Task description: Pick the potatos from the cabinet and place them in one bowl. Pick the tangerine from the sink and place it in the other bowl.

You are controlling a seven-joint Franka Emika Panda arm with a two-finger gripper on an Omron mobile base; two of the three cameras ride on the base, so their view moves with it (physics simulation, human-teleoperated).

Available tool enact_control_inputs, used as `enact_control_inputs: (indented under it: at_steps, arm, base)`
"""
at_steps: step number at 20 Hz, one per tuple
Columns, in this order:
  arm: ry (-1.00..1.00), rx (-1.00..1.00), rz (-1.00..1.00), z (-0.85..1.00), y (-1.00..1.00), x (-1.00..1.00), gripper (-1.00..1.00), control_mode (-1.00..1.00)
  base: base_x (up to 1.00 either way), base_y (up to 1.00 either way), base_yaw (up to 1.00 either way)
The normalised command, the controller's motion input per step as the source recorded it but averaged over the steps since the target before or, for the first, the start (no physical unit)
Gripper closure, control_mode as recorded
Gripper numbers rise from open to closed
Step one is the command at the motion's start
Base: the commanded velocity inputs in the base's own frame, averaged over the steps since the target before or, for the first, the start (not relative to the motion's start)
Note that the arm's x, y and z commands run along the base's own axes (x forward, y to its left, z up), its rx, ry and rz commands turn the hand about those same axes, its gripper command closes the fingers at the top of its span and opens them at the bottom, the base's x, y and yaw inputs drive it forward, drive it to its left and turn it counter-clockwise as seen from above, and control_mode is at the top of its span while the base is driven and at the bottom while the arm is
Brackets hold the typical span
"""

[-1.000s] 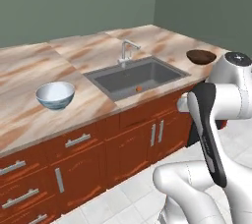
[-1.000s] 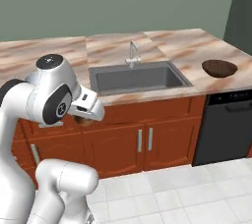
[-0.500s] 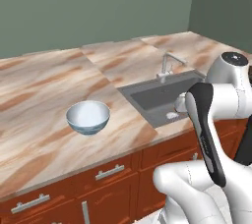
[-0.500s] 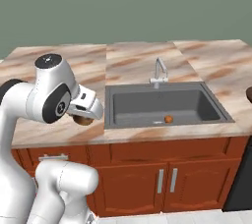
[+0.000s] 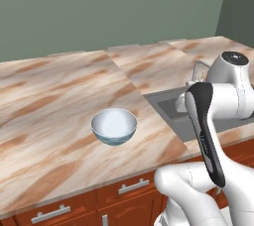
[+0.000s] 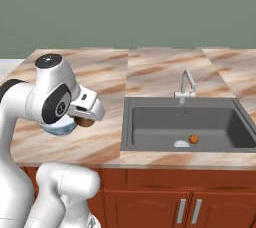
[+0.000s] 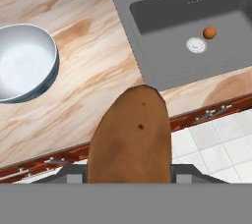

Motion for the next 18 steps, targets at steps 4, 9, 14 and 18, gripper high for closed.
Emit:
enact_control_inputs:
  at_steps: [4,9,14,18]
  arm:
    - [0.00,0.00,0.00,0.00,0.00,0.00,1.00,1.00]
    - [0.00,0.00,0.00,0.00,0.00,0.00,1.00,1.00]
    - [0.00,0.00,0.01,0.00,0.09,0.17,1.00,-1.00]
    - [0.00,0.00,0.08,0.00,0.56,0.94,1.00,-1.00]
  base:
    - [0.00,0.00,0.00]
    - [0.00,0.00,0.00]
    - [0.00,0.00,0.00]
    - [0.00,0.00,0.00]
